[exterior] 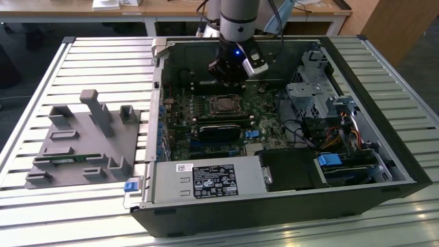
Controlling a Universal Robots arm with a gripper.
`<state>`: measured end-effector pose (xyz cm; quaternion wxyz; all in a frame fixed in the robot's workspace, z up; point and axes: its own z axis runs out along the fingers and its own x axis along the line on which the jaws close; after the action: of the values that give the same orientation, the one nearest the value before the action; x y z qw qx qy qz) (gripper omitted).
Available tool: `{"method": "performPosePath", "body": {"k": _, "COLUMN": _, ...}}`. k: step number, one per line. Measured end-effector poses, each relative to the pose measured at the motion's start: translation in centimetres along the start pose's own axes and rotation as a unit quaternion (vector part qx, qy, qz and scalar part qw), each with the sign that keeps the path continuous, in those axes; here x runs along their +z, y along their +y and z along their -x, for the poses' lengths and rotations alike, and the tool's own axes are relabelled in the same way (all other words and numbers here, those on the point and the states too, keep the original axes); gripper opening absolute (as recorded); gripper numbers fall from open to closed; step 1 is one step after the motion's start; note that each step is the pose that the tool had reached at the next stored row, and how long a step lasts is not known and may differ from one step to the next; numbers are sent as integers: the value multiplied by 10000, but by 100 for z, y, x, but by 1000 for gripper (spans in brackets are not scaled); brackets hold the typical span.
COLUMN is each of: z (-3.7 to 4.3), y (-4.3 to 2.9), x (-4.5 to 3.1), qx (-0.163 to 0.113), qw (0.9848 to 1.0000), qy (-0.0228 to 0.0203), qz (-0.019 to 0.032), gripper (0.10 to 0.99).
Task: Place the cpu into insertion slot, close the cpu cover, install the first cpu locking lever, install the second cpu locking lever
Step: 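Install the second cpu locking lever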
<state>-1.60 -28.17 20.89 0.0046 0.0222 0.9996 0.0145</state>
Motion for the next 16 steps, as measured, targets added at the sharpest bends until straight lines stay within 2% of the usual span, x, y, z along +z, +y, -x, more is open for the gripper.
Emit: {"method": "performPosePath", "body": {"k": 16, "z": 2, "y": -48, "x": -1, "qx": 0, "qw": 10000, "qy": 0, "qz": 0, "gripper": 106}}
